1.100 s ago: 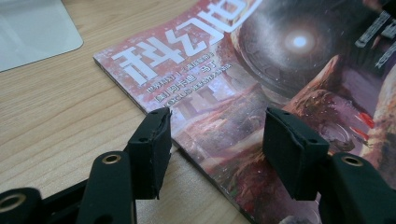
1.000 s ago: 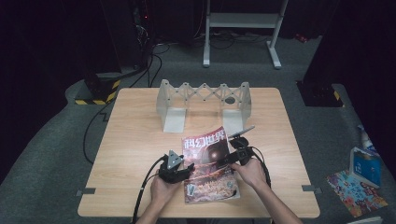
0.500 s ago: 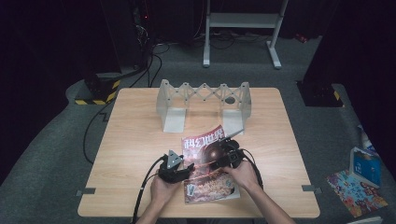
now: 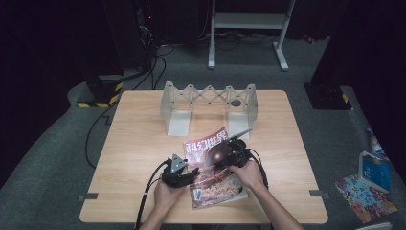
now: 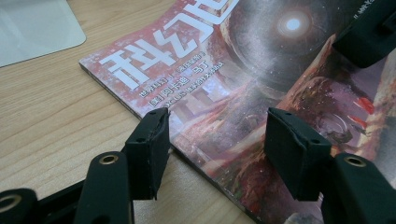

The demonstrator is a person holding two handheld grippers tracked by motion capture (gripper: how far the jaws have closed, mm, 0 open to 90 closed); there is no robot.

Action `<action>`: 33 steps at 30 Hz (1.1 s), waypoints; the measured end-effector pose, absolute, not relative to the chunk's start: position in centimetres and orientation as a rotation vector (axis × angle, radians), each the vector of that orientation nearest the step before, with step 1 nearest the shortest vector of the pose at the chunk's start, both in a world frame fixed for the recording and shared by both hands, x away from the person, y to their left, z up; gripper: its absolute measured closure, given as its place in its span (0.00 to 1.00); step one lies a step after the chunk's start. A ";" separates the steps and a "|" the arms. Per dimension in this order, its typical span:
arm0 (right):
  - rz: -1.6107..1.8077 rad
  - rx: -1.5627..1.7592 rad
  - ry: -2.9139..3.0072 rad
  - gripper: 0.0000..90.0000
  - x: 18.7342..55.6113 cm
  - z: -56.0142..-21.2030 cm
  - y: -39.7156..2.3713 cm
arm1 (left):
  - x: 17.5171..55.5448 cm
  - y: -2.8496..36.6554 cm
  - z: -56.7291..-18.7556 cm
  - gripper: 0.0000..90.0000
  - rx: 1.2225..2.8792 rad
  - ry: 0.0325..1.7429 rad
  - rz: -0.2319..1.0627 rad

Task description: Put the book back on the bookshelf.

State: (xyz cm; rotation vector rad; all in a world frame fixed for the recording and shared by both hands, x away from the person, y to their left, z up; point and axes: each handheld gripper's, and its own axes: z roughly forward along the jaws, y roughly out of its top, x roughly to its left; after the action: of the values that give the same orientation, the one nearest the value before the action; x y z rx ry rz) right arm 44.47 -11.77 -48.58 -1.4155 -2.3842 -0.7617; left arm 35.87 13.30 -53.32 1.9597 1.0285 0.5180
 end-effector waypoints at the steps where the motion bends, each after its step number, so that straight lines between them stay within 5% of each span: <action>1: -0.772 -1.433 -2.385 0.60 44.6 -48.5 -11.9 | 35.9 13.3 -53.3 0.45 1.960 1.029 0.518; 10: -0.701 -1.431 -2.438 0.71 45.3 -48.6 -11.4 | 35.9 13.3 -53.3 0.45 1.961 1.029 0.515; 20: -0.750 -1.371 -2.461 0.95 45.0 -48.2 -11.6 | 36.1 13.4 -53.3 0.43 1.961 1.042 0.507; 33: -0.858 -1.294 -2.525 0.98 43.3 -46.8 -11.6 | 36.6 14.5 -52.9 0.30 1.943 1.083 0.414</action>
State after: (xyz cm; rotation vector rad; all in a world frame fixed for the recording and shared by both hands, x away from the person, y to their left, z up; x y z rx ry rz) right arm 43.35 -11.61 -46.80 -1.2941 -2.5245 -0.8584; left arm 36.62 14.52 -52.91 1.9425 1.0828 0.4145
